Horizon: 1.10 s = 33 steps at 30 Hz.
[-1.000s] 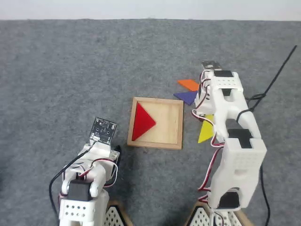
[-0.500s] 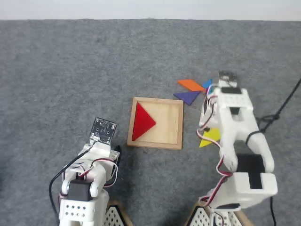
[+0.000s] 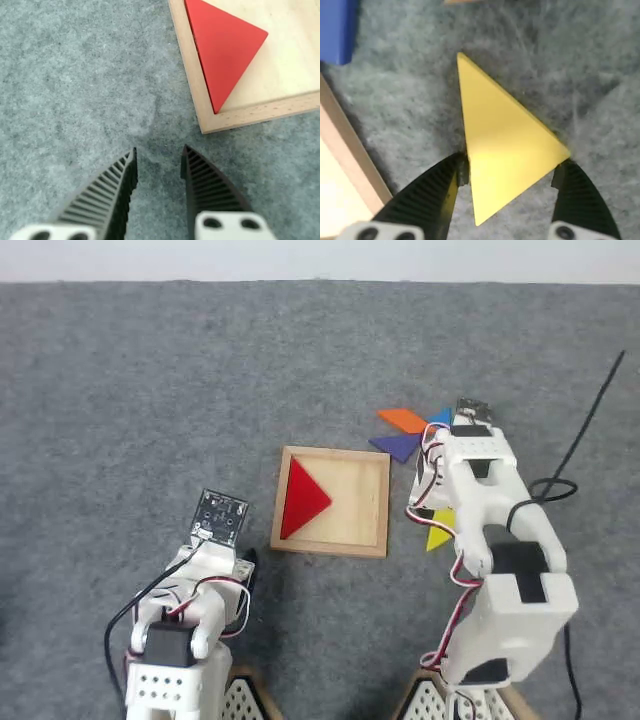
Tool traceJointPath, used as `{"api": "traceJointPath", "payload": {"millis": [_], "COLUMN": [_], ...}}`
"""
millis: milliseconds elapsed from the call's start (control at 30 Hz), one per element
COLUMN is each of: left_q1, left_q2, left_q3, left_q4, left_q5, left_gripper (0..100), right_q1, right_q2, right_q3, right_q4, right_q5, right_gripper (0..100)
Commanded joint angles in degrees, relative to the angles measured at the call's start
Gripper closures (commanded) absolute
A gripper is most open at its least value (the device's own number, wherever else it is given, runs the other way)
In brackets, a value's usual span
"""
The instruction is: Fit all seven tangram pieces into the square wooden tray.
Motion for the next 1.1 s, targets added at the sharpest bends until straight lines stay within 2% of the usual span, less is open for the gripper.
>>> {"api": "traceJointPath", "payload": {"millis": [0,100,300,433,1067], "left_q1": [-0.26,-0.26,-0.26,-0.26,-0.26], "left_q2": [-1.14,-1.14,-1.14,-1.14,-1.14], "left_q3": [-0.57,-0.57,-0.57,-0.57,-0.57], "left_q4": [0.18,0.18,0.18,0.18,0.18], "left_q5": [0.44,0.44,0.44,0.44,0.44], "left_gripper": [86,86,86,86,86], "right_q1": [1.45,2.33,0.92,-0.13,-0.40], "right_q2": [-0.48,-1.98,-2.42,-2.42,3.91], "right_q3": [-3.43,-5.19,-6.07,-7.12,-10.37], "right_q4": [1.01,3.38,3.74,3.82,1.10], "right_q5": [0.44,7.03,12.31,16.70,16.70], "right_gripper": [74.2,73.8,64.2,64.1,64.1]}}
